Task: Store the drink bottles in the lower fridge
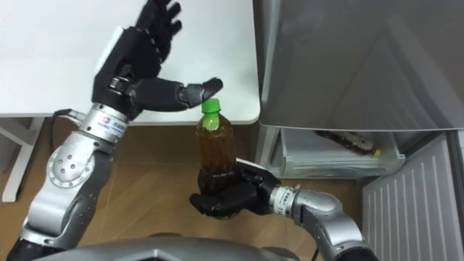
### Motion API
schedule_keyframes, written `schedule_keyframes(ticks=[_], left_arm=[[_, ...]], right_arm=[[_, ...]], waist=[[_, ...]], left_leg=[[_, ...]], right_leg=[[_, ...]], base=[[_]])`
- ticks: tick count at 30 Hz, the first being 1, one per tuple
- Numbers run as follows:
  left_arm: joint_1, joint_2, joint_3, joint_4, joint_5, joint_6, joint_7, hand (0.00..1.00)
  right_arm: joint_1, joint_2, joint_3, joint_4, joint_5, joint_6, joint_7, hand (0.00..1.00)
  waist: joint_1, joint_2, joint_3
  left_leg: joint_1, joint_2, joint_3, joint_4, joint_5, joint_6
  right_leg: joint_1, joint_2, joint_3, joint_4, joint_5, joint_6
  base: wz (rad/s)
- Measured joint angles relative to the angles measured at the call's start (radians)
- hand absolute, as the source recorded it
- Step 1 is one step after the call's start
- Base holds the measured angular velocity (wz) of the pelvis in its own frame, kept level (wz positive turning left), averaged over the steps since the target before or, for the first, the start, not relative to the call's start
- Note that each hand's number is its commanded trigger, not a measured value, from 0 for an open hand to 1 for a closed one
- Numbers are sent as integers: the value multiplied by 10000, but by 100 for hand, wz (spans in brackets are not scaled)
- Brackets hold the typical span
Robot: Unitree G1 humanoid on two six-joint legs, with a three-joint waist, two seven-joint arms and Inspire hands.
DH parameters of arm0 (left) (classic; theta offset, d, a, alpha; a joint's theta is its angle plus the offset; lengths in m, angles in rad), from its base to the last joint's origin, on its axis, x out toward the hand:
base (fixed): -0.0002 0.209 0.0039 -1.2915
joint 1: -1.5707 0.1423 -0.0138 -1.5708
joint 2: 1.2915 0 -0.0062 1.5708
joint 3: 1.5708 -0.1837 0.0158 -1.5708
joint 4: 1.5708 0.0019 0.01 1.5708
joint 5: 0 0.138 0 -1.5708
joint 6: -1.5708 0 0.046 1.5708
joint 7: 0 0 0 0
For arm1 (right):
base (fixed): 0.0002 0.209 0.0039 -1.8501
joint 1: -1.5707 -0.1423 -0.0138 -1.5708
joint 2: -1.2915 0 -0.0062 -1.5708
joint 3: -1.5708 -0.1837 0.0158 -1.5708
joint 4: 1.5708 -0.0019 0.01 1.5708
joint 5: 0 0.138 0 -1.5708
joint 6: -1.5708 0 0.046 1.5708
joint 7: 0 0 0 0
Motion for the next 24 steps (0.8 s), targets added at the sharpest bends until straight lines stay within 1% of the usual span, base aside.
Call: schedule_keyframes(ticks=[1, 3, 5, 6, 7, 9, 11, 12, 13, 14, 15, 17, 19, 21, 22, 23, 24], left_arm=[[0, 4, 237, -161, 250, -42, 184, 0], [-1, 14, 616, -299, 547, -302, 612, 0], [-1, 20, 993, -419, 683, -691, 1249, 0], [0, 20, 1082, -463, 724, -769, 1387, 0], [1, 29, 1259, -561, 766, -885, 1675, 0], [23, 43, 1693, -766, 768, -973, 1976, 0], [65, 42, 2419, -858, 1023, -1358, 2716, 0], [82, 39, 2596, -858, 1121, -1459, 2920, 0], [172, 46, 2936, -856, 1261, -1577, 3316, 0], [350, 52, 3259, -839, 1323, -1605, 3620, 0], [444, 52, 3409, -805, 1339, -1610, 3765, 0], [689, 53, 3956, -430, 1394, -1620, 4342, 0], [831, 57, 4216, -133, 1286, -1614, 4727, 0], [847, 92, 4344, 291, 1191, -1596, 5057, 0], [894, 140, 4386, 564, 1047, -1520, 5200, 0], [929, 160, 4438, 908, 875, -1465, 5305, 0], [944, 159, 4474, 1095, 817, -1405, 5360, 0]], right_arm=[[73, 0, -75, 0, 0, 0, -1, 100], [96, -21, -189, 0, -56, -5, -1, 100], [200, -59, -438, -2, -69, -132, -2, 100], [252, -76, -502, -14, -68, -172, -1, 100], [338, -79, -618, -16, -69, -222, 0, 100], [578, -90, -851, -16, -66, -259, 10, 100], [980, -99, -1136, -15, -179, -280, 18, 100], [1047, -108, -1210, -14, -250, -280, 12, 100], [1157, -138, -1308, -7, -324, -280, 2, 100], [1279, -144, -1408, 13, -378, -280, -12, 100], [1333, -143, -1462, 43, -416, -280, -18, 100], [1379, -128, -1539, 161, -545, -276, -160, 100], [1437, -135, -1543, 159, -545, -235, -258, 100], [1446, -129, -1537, 152, -554, -145, -354, 100], [1445, -125, -1533, 137, -556, -88, -425, 100], [1443, -124, -1532, 52, -616, 43, -509, 100], [1444, -125, -1524, -49, -699, 116, -579, 100]], waist=[[8, -1, 1], [14, 7, 4], [158, 15, 1], [195, 14, 1], [233, 12, 1], [350, 11, -1], [557, 22, -18], [580, 25, -19], [725, 44, -25], [820, 39, -21], [835, 35, -28], [911, 23, -38], [1045, 19, -39], [1155, 21, -40], [1271, 14, -62], [1359, 76, -63], [1376, 81, -77]], left_leg=[[-21, -2, -14, 26, 0, 0], [-18, -15, -36, 35, 0, 0], [10, -65, -36, 25, 0, -1], [16, -79, -49, 17, 2, -3], [16, -115, -156, 4, 10, -7], [147, -135, -184, -79, 19, -8], [353, -137, -171, -178, 18, -10], [357, -138, -174, -177, 18, -10], [386, -146, -164, -220, 19, -12], [491, -160, -157, -318, 30, -22], [530, -160, -162, -331, 30, -22], [554, -160, -184, -330, 29, -23], [553, -162, -196, -321, 29, -23], [554, -172, -223, -320, 28, -24], [550, -179, -237, -324, 27, -25], [548, -180, -238, -333, 27, -25], [547, -184, -244, -334, 27, -25]], right_leg=[[1, 5, -9, -1, 0, 0], [13, 10, -8, -1, 0, 0], [27, 15, 11, -14, 0, 0], [34, 15, 10, -27, 0, 0], [94, 12, -4, -95, 0, 0], [221, 8, -1, -176, -1, 2], [386, 6, 3, -201, -18, 27], [407, 6, -3, -213, -20, 31], [422, 14, 25, -269, -19, 29], [505, 16, 18, -338, -15, 23], [535, 15, 15, -331, -17, 26], [592, 16, -1, -362, -22, 32], [643, 30, -6, -481, -20, 30], [621, 37, -14, -527, -20, 29], [627, 39, -12, -551, -21, 30], [628, 44, -3, -571, -21, 29], [629, 45, -3, -581, -21, 29]], base=[[4], [2], [0], [4], [14], [6], [-3], [0], [-6], [-6], [0], [5], [4], [5], [0], [0], [0]])
